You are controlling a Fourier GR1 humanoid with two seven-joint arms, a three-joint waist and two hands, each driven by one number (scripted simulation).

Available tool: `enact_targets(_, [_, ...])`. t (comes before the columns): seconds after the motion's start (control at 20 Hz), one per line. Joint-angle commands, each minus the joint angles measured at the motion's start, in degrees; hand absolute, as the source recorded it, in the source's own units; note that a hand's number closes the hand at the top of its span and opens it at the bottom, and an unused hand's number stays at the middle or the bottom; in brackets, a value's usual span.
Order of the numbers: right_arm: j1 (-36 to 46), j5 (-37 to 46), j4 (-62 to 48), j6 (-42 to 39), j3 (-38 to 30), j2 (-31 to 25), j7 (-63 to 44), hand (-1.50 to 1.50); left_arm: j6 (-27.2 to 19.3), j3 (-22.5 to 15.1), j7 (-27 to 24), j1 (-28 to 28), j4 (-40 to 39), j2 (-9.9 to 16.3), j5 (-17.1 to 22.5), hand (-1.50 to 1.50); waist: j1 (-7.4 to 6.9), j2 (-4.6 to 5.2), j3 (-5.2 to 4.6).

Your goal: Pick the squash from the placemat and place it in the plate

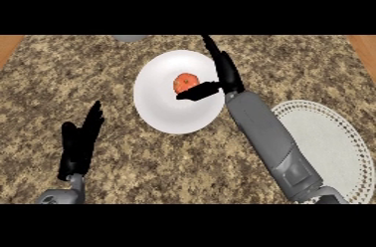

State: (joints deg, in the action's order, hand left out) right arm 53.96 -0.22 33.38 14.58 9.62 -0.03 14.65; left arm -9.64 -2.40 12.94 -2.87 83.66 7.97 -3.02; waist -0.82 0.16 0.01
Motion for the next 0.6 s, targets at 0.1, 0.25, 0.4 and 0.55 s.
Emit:
enact_targets(0.1, [0.6, -2.7, -4.7, 4.4, 3.8, 0.0, 2.1, -1.50, 1.3, 1.9, 0.9, -3.9, -2.3, 0.9, 0.0, 0.00, -0.50, 0.15, -0.01])
enact_targets(0.25, [-2.2, -1.3, -2.8, 7.5, 6.7, 0.0, -0.2, -1.50, -1.0, -1.8, 1.7, 1.6, 3.2, -2.4, -2.0, 0.00, -0.42, -0.01, 0.00])
enact_targets(0.4, [-1.2, 0.3, -5.4, 3.6, 2.2, -1.9, 1.6, -1.50, 1.5, 2.9, -2.9, -3.7, -5.7, -0.4, 0.3, 0.00, 0.35, 0.09, -0.02])
enact_targets(0.55, [1.2, 1.1, -5.8, 4.5, 1.9, -1.1, -0.9, -1.50, 1.5, 0.2, 3.9, 1.2, 4.5, -0.1, -1.2, 0.00, 0.06, -0.07, 0.00])
